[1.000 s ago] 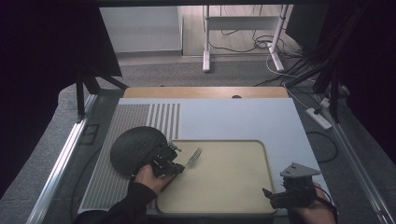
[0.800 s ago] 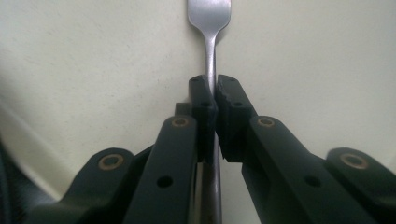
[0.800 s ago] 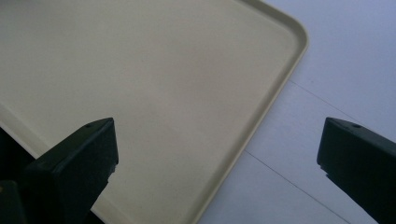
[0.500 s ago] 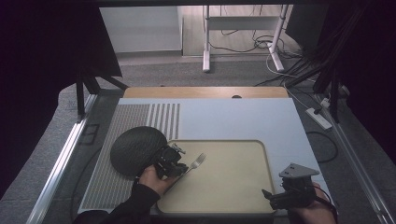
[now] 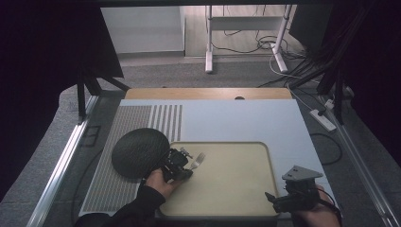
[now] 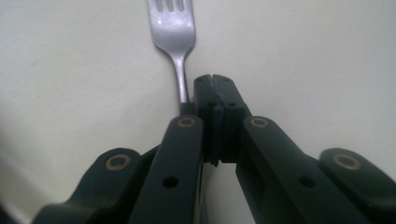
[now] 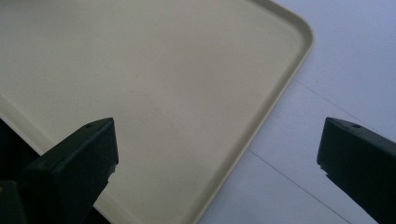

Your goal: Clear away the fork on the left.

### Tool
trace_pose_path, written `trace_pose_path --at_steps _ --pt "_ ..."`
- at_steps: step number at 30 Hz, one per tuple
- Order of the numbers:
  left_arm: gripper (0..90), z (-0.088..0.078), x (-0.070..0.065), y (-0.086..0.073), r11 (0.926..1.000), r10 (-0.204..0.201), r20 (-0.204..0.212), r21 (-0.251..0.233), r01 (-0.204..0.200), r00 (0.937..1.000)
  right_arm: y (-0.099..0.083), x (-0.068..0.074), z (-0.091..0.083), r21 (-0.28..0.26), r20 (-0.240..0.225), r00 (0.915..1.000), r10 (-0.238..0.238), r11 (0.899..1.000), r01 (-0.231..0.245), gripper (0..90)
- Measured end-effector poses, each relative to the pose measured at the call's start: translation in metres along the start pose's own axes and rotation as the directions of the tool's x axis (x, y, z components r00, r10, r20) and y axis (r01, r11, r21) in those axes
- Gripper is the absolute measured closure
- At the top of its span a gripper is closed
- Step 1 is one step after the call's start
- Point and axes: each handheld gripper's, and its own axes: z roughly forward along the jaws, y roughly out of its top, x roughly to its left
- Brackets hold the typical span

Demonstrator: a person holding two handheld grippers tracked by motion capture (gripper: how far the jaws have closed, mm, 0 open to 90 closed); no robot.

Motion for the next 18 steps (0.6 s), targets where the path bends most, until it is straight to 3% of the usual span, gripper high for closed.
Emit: trace_pose_path --at_steps 18 --pt "89.1 -0.013 0.034 -0.013 0.996 -0.089 -0.028 0.004 0.089 0.9957 0.0 -0.001 0.0 0.003 -0.004 1.0 0.003 1.0 -0.003 0.0"
